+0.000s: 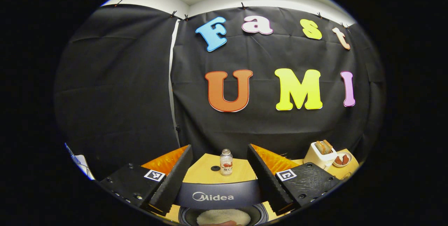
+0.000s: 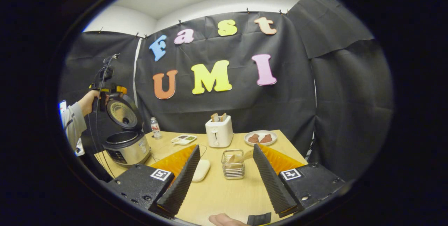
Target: Close the left gripper, press the button to open the rice cooker; take a wooden spoon from the chopstick holder with the right hand, scoop a spoonful of rice and pour it into the rice cooker, then put the wooden spoon back into the chopstick holder.
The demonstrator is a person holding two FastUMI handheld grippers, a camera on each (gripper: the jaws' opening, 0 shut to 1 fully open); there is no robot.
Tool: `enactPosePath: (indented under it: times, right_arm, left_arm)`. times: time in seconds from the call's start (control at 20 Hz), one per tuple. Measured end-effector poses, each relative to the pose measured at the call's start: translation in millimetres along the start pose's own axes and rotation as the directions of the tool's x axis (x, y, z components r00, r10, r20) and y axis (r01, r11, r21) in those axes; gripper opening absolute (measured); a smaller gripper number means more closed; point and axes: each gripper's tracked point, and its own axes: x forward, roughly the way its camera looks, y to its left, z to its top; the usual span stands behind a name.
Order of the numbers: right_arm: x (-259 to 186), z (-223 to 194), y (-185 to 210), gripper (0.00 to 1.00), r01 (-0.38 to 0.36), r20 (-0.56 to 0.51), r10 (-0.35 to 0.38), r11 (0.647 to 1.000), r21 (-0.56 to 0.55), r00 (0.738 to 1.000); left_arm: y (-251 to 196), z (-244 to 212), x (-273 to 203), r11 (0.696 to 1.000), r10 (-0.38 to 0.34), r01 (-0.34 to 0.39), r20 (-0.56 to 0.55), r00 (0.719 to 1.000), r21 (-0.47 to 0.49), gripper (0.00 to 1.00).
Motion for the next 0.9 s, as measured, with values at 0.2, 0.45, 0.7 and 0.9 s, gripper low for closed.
enactPosePath:
  times: [0.2, 0.45, 0.7, 0.9]
  right_arm:
    - [-16.6, 3.2, -9.5, 0.95, 0.015, 0.023, -0.015, 1.000, 0.022, 1.000]
    - [-29.3, -1.2, -6.4, 0.95, -0.004, 0.020, 0.003, 1.000, 0.031, 1.000]
    - [-33.6, -8.2, 1.2, 0.95, -0.021, 0.008, 0.020, 0.999, 0.036, 1.000]
    - [-33.9, -15.4, 11.6, 0.95, -0.041, -0.012, 0.041, 0.999, 0.025, 0.999]
  left_arm:
    - [-6.5, -27.6, -27.4, 1.000, -0.012, 0.012, -0.030, 0.999, -0.003, 1.00]
    - [-14.8, -81.6, -56.4, 1.000, -0.025, 0.023, -0.083, 0.996, -0.019, 0.99]
    - [-19.3, -130.9, -77.7, 0.999, -0.043, 0.039, -0.138, 0.990, -0.036, 0.99]
    - [-21.1, -153.3, -86.0, 0.999, -0.037, 0.033, -0.139, 0.990, -0.031, 0.98]
